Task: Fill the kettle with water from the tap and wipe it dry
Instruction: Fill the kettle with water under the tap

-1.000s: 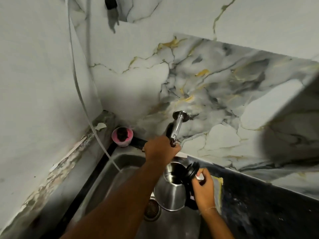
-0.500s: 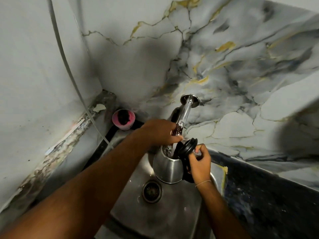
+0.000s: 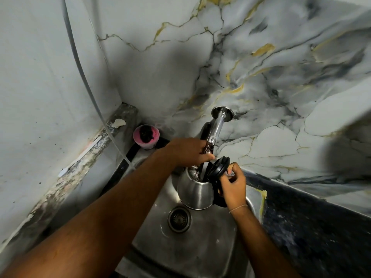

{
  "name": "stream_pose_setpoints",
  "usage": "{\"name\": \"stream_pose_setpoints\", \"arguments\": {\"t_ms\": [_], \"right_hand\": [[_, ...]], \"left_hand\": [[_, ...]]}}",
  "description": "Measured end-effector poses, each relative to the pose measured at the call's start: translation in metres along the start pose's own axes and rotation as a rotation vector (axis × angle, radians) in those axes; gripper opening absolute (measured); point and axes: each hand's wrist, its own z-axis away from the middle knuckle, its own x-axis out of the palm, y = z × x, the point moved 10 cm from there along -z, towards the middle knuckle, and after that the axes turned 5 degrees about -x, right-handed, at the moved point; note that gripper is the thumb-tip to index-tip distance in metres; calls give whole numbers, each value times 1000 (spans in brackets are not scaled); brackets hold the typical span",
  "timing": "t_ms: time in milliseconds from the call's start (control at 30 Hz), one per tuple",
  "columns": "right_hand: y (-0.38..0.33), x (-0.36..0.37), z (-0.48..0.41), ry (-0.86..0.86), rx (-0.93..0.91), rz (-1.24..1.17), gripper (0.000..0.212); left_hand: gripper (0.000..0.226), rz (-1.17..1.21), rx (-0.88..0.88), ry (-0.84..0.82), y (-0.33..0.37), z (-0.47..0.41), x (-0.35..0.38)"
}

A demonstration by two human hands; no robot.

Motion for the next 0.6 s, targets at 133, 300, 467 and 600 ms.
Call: {"name": "stream_pose_setpoints", "arguments": {"t_ms": [133,300,467,600], "right_hand": [[-2,-4,1,1,-2,21,30],[-1,-10,3,5,9,35,33],[-12,-12,5,-6,-2,28,25],[-19,-11,8,-15,-21,17,25]], "left_hand": [[52,-29,29,74,2,1,-5],[53,-45,56,99,3,0,-3],[52,-27,39,52,-1,-5,4],[53,-24,23,16,-5,-7,8]]}}
